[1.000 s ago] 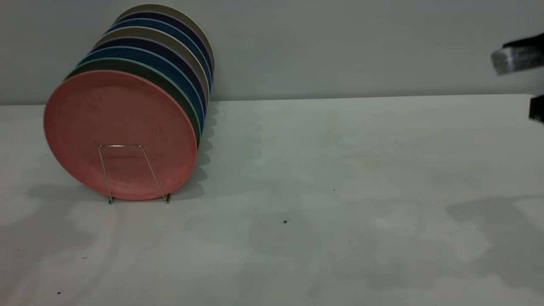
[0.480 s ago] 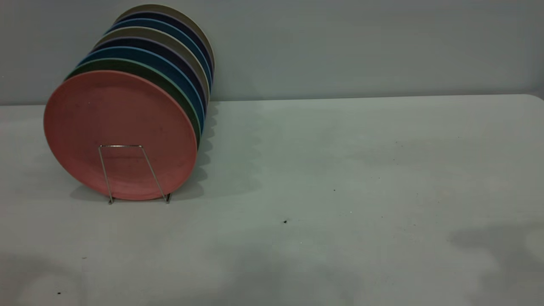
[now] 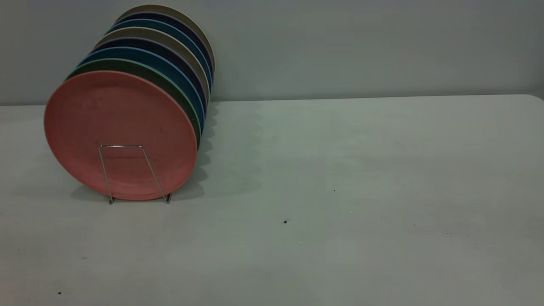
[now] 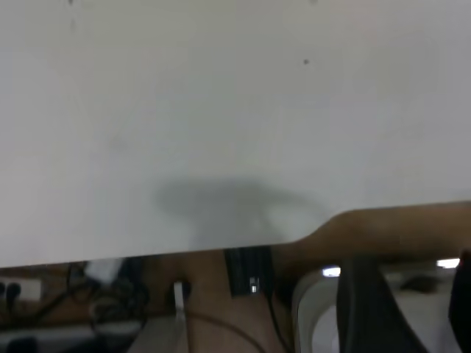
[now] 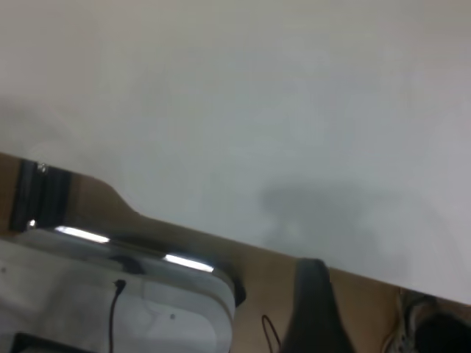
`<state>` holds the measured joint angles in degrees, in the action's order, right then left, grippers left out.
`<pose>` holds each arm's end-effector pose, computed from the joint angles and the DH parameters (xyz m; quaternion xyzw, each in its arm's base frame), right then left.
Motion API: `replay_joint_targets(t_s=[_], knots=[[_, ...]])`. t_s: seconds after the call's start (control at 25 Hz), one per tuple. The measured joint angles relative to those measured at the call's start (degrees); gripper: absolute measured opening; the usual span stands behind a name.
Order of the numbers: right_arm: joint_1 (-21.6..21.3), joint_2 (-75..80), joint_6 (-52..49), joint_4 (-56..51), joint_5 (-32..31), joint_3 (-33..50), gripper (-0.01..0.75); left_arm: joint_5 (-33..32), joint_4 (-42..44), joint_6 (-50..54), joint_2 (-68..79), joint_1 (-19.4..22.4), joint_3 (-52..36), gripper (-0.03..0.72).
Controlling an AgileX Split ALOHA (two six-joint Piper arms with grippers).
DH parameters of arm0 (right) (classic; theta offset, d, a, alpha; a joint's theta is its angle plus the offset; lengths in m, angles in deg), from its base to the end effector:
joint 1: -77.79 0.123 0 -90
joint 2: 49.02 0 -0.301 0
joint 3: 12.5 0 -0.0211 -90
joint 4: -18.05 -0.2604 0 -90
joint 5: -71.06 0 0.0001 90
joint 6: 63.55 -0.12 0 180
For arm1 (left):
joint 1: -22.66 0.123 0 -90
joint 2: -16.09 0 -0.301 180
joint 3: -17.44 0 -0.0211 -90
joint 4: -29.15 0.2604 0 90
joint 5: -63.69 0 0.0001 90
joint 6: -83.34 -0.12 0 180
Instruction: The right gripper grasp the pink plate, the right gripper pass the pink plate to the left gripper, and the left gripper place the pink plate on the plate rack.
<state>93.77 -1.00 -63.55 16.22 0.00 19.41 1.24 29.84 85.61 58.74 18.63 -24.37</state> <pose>0.1042 0.0336 0.3081 -0.1333 0.9588 0.0506 0.2458 0.1010 -0.0058 0.2725 0.0159 0.9584 -0.0097 0.2847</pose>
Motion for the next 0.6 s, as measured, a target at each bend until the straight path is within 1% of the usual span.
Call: replay_joint_targets(t_s=[0.16,0.24,0.4,0.6], knots=[[0.00,-10.55,0.62,0.50,0.00,6.91,0.552,-2.59,0.00,0.04,-8.69,0.00,-0.52,0.316],[0.00,-15.70,2.24,0.56,1.27,10.85,0.552,-3.86,0.00,0.04,-12.59,0.00,-0.52,0.316],[0.00,-23.68,5.07,0.60,4.58,16.77,0.552,-4.00,0.00,-0.05,-20.81,0.00,-0.90,0.316],[0.00,-30.04,5.73,0.42,5.85,18.42,0.552,-1.92,0.00,-3.28,-30.42,0.00,-5.83,0.316]])
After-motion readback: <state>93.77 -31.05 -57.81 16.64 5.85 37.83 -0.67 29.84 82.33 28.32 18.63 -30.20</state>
